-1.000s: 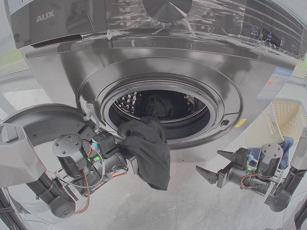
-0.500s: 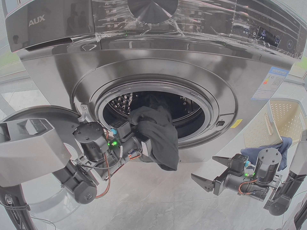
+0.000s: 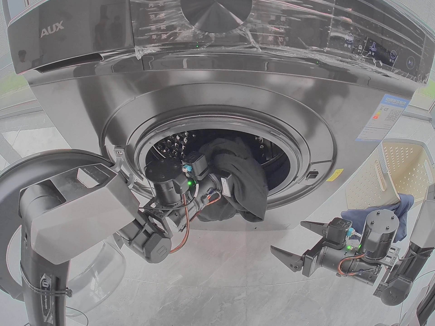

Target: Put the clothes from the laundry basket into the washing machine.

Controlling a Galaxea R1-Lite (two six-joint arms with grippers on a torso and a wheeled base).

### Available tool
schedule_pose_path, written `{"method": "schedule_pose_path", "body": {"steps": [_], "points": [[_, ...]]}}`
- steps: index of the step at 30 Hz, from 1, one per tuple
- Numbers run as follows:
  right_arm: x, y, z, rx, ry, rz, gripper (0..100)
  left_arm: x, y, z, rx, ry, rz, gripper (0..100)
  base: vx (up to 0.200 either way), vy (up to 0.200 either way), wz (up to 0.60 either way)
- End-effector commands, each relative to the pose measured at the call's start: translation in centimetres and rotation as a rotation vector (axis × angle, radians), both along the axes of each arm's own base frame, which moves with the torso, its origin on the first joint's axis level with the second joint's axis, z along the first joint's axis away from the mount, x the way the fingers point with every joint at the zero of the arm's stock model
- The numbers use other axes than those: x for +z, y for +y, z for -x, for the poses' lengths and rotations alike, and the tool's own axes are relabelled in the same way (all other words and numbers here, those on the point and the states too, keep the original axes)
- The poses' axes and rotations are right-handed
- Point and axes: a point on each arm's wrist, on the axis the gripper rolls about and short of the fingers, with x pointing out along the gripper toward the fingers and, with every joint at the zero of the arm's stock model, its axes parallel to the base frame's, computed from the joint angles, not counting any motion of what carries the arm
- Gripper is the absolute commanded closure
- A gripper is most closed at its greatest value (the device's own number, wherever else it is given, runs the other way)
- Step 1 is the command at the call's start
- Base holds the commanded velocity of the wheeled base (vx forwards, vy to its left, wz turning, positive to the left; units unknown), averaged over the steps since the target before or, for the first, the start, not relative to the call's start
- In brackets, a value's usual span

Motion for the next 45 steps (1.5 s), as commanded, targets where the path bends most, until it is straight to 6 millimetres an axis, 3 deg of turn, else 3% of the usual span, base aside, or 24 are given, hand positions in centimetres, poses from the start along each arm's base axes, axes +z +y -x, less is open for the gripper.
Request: {"method": "schedule_pose_path", "body": {"steps": [1,17,26,37,45], "points": [[0.0,0.1,0.0,0.001,0.0,-0.002,0,-0.7,-0.5,-1.8,0.02,0.039,0.026,100,0.0,0.0,0.0],[-0.1,0.1,-0.1,-0.001,0.003,-0.003,0,-2.5,-0.9,-2.6,0.024,0.076,0.012,100,0.0,0.0,0.0],[-0.2,0.1,-0.1,-0.001,0.008,-0.002,0,-2.6,-0.6,-5.2,0.078,0.081,0.011,100,0.0,0.0,0.0],[-0.3,0.1,0.0,0.002,0.012,0.001,0,-2.0,-1.3,-6.1,0.102,0.049,0.044,100,0.0,0.0,0.0],[-0.3,0.1,-0.1,0.0,0.012,0.001,0,-3.1,-1.8,-7.4,0.107,0.048,0.054,100,0.0,0.0,0.0]]}}
